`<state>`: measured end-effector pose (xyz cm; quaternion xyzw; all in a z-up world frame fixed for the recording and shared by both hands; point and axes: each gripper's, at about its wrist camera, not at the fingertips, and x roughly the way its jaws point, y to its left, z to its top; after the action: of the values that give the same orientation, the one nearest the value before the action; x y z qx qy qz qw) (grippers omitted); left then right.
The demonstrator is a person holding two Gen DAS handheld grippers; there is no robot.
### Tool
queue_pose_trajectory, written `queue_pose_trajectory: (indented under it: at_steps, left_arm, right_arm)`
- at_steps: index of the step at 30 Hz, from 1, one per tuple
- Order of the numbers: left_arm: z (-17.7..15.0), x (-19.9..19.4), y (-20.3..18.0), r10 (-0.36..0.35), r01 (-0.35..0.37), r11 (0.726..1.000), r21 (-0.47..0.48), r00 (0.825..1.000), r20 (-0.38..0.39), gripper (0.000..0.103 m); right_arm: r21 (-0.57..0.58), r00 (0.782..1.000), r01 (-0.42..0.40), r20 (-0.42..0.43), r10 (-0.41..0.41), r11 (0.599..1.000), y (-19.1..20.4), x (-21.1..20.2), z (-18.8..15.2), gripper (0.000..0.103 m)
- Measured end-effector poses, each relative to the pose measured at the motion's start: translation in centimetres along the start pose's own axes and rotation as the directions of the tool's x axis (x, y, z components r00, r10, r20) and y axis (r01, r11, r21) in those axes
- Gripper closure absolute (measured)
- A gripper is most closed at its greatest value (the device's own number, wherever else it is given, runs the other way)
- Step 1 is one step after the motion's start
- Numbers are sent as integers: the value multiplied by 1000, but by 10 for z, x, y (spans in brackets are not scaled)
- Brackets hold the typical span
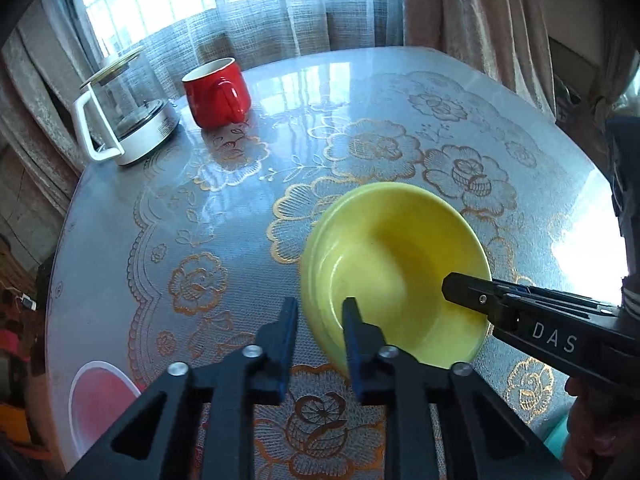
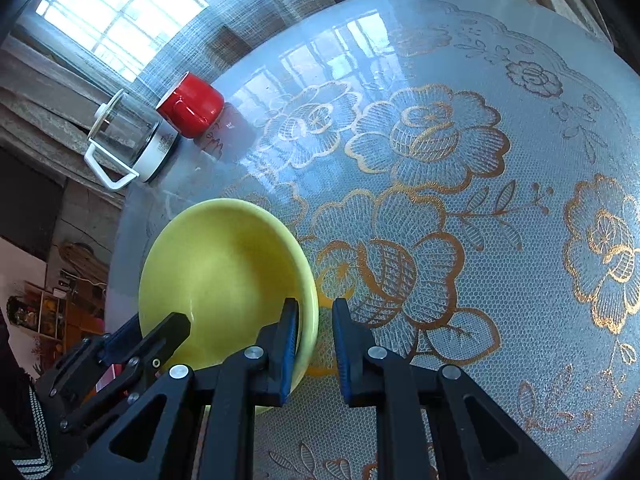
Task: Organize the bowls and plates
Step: 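Reach both grippers to the yellow bowl rim and grasp it, then lift the yellow bowl with both grippers and lower it into the steel bowl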
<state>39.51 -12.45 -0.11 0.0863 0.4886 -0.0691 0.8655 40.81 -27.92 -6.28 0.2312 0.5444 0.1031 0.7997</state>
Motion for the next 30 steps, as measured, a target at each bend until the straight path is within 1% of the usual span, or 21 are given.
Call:
queue_pose_trajectory:
  at_steps: [3, 6, 8, 10, 12, 20, 24, 30]
  left_arm:
    - [-1, 1, -4, 23, -23, 999, 27, 1000, 0, 85]
    - [-3, 0, -7, 30, -30, 999, 42, 1000, 8, 86]
    - [-6, -5, -9, 28, -29, 998, 57, 999, 27, 86]
    - [-8, -11, -14, 44, -48, 996, 75, 998, 47, 86]
    - [-11, -17, -16, 62, -68, 994, 84, 995, 75, 86]
    - [-22, -44, -13, 42, -48, 997, 54, 993, 110, 86]
    - [-31, -60, -11, 30, -34, 999, 34, 991, 129, 86]
    - [-48, -81, -4, 13, -12, 1000, -11, 988, 154, 86]
  right_arm:
    - [11, 1000, -8, -5, 8, 1000, -1, -1, -2, 86]
    - [12, 1000, 2, -6, -2, 1000, 0, -3, -4, 86]
    - [12, 1000, 5, -8, -5, 1000, 1, -3, -6, 88]
    - [7, 1000, -8, -9, 8, 1000, 3, -5, -9, 88]
    - [1, 1000, 5, -2, -5, 1000, 6, -9, -12, 88]
    - [-16, 999, -15, 40, 16, 1000, 15, -33, -24, 88]
    - [-32, 997, -14, 70, 17, 999, 22, -49, -35, 88]
    - [-40, 995, -41, 89, 44, 998, 31, -66, -51, 88]
